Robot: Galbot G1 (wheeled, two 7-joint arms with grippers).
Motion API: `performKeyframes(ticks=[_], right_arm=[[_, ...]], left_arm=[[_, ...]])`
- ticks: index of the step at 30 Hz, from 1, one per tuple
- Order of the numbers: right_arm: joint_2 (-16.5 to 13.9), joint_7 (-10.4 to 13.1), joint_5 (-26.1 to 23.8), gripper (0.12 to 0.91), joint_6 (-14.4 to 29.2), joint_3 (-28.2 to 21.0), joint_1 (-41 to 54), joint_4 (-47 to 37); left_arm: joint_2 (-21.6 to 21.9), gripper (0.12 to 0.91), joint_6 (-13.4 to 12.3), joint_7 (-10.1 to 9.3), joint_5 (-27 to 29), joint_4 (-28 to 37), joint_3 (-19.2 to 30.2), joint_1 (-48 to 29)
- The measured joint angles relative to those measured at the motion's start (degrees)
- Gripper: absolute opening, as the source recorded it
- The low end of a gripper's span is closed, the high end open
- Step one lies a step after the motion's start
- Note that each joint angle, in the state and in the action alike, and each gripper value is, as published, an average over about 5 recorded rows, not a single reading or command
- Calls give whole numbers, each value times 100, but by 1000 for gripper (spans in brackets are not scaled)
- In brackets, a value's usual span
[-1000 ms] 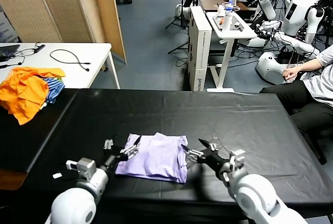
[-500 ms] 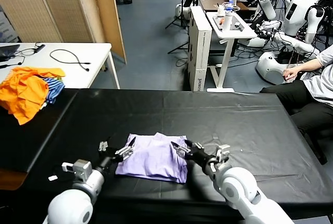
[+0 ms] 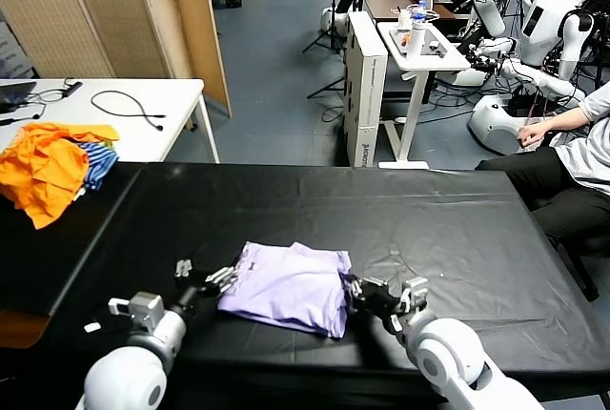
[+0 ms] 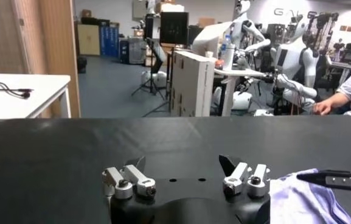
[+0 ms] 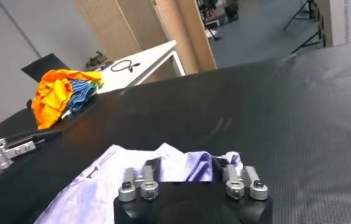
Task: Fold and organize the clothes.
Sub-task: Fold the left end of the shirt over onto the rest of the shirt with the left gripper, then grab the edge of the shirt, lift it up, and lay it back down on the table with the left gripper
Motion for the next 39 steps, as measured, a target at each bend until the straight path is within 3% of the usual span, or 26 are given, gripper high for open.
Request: performKeyframes(ticks=[6,9,11,15,20,23,29,39], right_arm=[[-19,104,-214,141,-307,38,-70,-38],[-30,-29,-201,154,-215,89,-81,3],[-66,-170,-203,216,-98,150,-114,60],[-201,-378,-232,448,173,344,-252,223],[-374,-436,-214,791,432,749,-546,526],[-431,-434,-166,887,483,1049,-758,709],[-422,-414,-150,907,491,1501,-1129,1020],[-425,-388,-153,907,481,1792,-1386,1243]], left_arm=[[-14,907,-2,3,-4,18,-51,30],[-8,907,-13,17,-20,59,-100,30],[-17,907,-32,55,-34,113,-142,22],[-81,907,-95,278,-144,250,-253,49],[-194,907,-172,603,-557,444,-436,117],[-271,907,-188,725,-904,587,-513,114],[-469,907,-253,880,-1288,899,-457,-4],[-732,907,-339,942,-1334,1319,-259,-207]])
